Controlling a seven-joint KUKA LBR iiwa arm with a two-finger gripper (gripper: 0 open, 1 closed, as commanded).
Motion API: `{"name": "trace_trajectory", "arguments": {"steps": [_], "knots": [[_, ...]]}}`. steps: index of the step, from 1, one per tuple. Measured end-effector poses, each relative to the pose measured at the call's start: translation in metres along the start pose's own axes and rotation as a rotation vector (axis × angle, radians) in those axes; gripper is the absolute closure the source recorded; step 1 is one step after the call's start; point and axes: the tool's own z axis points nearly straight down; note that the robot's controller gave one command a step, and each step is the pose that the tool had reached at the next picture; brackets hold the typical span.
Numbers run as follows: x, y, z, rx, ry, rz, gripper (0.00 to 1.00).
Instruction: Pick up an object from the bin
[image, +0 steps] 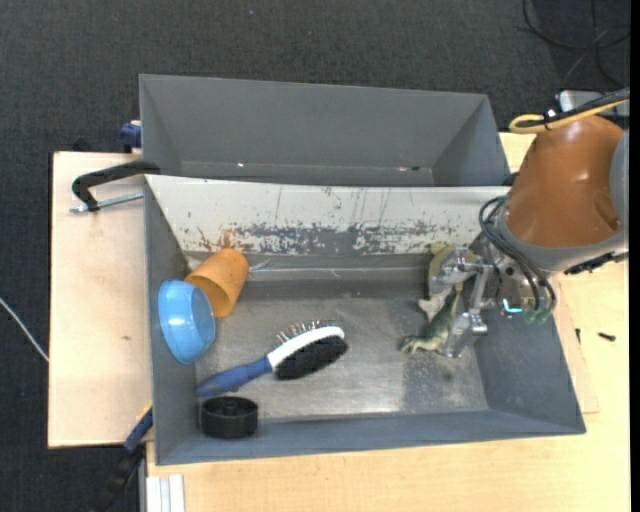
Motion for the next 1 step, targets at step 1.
{"name": "trace_trajectory", "arguments": {"steps": [1], "knots": [[-0.009, -0.005, 0.1001, 0.001, -0.006, -0.309, 0.0]]}}
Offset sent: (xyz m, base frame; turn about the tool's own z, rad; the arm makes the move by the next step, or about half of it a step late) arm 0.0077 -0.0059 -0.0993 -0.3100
